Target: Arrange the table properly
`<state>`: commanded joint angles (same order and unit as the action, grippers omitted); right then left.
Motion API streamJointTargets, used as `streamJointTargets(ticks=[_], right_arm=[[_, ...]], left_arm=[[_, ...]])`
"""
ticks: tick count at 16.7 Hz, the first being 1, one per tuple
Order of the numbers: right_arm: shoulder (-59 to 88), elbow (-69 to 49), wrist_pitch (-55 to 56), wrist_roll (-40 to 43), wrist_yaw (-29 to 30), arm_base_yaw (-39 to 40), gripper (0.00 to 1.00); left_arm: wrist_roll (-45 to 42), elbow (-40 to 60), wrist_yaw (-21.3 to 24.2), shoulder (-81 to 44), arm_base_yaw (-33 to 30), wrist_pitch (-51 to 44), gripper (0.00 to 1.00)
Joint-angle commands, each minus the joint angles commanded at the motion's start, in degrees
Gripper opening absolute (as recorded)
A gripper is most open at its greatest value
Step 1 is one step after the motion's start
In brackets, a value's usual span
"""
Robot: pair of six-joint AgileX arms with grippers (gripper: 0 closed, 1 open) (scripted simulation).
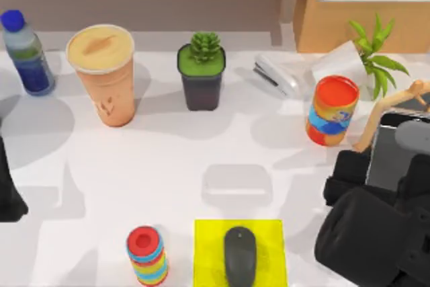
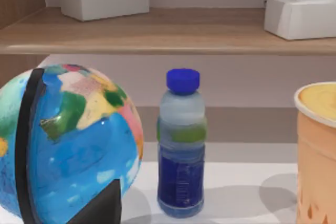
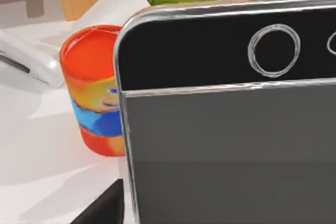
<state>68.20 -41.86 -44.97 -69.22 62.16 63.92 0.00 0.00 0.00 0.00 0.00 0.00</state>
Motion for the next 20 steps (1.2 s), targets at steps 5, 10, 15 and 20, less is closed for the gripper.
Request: streamJointTargets(ticks=[5,10,15,20], right_arm=[[-7.20,-3.04,-4.21,-8.68,1.90,1.41,1.00],[-6.50,-3.67,-11.38,-16.49,2.75,4.88,1.00],[1.39,-1.95,-15.40,-17.24,1.71,7.95,1.00],[2.47,-1.60,-15.76,-16.92,1.50,8.43,1.00]], left_arm=[[0.00,0.00,0.00,0.00,0.00,0.00,1.00],[0.00,0.00,0.00,0.00,0.00,0.00,1.00],[0.00,0.00,0.00,0.00,0.00,0.00,1.00],[0.00,0.00,0.00,0.00,0.00,0.00,1.00]])
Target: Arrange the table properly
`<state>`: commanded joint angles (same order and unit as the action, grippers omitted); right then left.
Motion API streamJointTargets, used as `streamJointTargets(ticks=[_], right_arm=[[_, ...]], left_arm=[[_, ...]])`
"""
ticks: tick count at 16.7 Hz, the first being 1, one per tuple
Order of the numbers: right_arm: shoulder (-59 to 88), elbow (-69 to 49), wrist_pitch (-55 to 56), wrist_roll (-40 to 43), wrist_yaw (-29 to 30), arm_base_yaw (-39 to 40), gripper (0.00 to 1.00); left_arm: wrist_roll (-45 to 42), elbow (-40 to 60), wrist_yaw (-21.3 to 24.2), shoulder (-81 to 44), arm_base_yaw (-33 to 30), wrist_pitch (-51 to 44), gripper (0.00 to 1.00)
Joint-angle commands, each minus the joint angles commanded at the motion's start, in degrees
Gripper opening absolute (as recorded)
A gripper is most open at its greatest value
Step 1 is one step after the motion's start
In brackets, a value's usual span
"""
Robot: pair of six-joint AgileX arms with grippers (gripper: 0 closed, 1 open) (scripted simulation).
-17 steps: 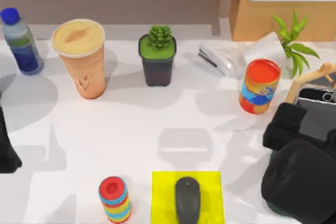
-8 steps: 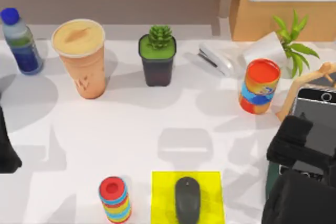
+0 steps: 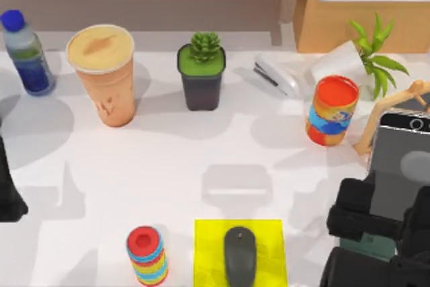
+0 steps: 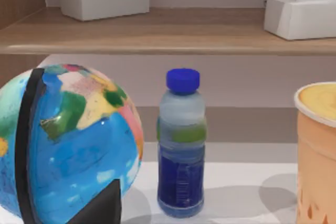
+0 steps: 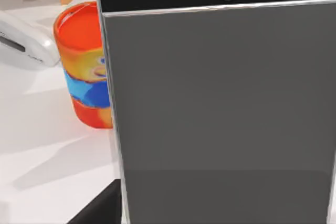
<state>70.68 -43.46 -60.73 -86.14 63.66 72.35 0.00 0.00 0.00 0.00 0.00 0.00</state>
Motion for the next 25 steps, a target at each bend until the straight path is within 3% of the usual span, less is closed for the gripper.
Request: streamJointTargets(ticks=[6,11,16,25], right_arm=[[-6.00,-0.55,5.31,2.11,-2.63,-2.69,1.00],[-24.17,2.16,18.68,11.36,-12.41,-10.96,1.00],[-43.36,12.21,31.76,29.02,-26.83,-24.45,1.00],[-65.97,33.31,50.32,67.45,-51.00,-56.49,1.00]], left_arm=[[0.00,0.00,0.00,0.00,0.00,0.00,1.00],[0.00,0.00,0.00,0.00,0.00,0.00,1.00],[0.00,0.00,0.00,0.00,0.00,0.00,1.00],[0.00,0.00,0.00,0.00,0.00,0.00,1.00]])
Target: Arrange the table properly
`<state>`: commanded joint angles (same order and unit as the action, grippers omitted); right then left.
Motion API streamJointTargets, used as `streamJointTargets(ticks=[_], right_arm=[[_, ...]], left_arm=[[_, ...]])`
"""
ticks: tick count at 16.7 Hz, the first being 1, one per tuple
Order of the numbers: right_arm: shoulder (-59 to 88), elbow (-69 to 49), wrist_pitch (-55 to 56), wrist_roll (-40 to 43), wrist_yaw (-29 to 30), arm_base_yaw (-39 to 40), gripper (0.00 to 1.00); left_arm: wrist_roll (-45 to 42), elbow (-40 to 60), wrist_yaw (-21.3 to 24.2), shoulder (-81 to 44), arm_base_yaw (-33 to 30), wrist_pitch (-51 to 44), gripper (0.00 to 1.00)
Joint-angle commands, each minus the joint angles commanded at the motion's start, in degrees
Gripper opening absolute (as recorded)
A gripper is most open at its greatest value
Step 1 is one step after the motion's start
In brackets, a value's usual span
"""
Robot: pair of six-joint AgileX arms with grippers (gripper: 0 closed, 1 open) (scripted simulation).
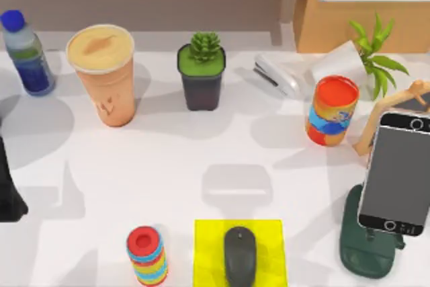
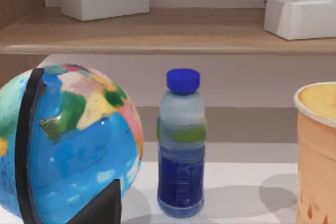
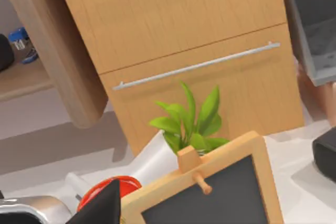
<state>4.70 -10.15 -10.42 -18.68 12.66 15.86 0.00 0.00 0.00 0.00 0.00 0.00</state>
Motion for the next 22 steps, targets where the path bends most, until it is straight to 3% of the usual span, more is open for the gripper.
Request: streamJointTargets(ticks=[7,16,22], right_arm=[[-4.66,9.49,9.62,17.53,-11.75,-14.95,1.00],[-4.70,10.16,10.42,18.68,-12.66,-15.86,1.00],[-4.70,10.16,10.42,18.68,-12.66,-15.86,1.00]], left_arm=[[0.00,0.00,0.00,0.00,0.00,0.00,1.00],[-0.03,0.04,-0.64,-1.76,-0.58,1.64,1.00],[-0.92,0.60,-5.97,-21.60,-6.11,17.06,1.00]])
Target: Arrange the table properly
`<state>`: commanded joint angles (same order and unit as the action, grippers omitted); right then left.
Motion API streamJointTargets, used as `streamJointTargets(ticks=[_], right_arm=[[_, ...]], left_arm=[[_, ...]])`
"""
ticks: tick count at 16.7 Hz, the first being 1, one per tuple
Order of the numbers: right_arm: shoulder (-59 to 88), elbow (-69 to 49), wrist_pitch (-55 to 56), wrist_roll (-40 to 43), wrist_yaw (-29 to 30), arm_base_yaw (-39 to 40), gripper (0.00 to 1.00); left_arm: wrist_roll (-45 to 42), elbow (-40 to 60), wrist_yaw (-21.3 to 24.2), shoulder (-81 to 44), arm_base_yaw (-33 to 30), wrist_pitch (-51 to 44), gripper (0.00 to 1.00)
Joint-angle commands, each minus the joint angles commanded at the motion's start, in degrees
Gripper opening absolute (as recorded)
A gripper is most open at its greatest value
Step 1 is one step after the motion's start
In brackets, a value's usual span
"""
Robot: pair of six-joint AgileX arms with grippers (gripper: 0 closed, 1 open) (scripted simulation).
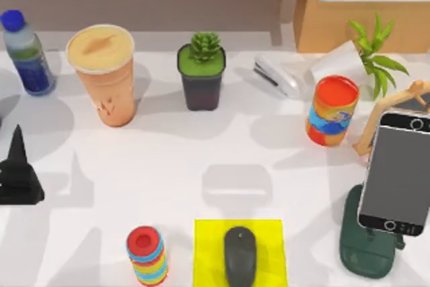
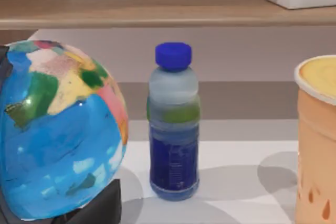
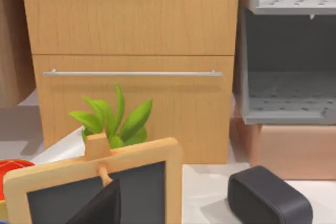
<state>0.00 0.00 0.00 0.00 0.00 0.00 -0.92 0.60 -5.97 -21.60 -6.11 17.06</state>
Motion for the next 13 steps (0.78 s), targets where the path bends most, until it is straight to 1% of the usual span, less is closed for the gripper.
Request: streamJointTargets(ticks=[6,10,13], right_arm=[[0.00,0.00,0.00,0.00,0.00,0.00,1.00],[0.00,0.00,0.00,0.00,0.00,0.00,1.00],[0.00,0.00,0.00,0.00,0.00,0.00,1.00]], left_arm=[[-0.80,4.35,-6.75,-36.08,-8.66,23.54,1.00],[-0.34,10.74,-10.64,-61.81,-14.20,40.87,1.00],[0.59,16.47,-12.80,-78.13,-17.36,52.46,1.00]])
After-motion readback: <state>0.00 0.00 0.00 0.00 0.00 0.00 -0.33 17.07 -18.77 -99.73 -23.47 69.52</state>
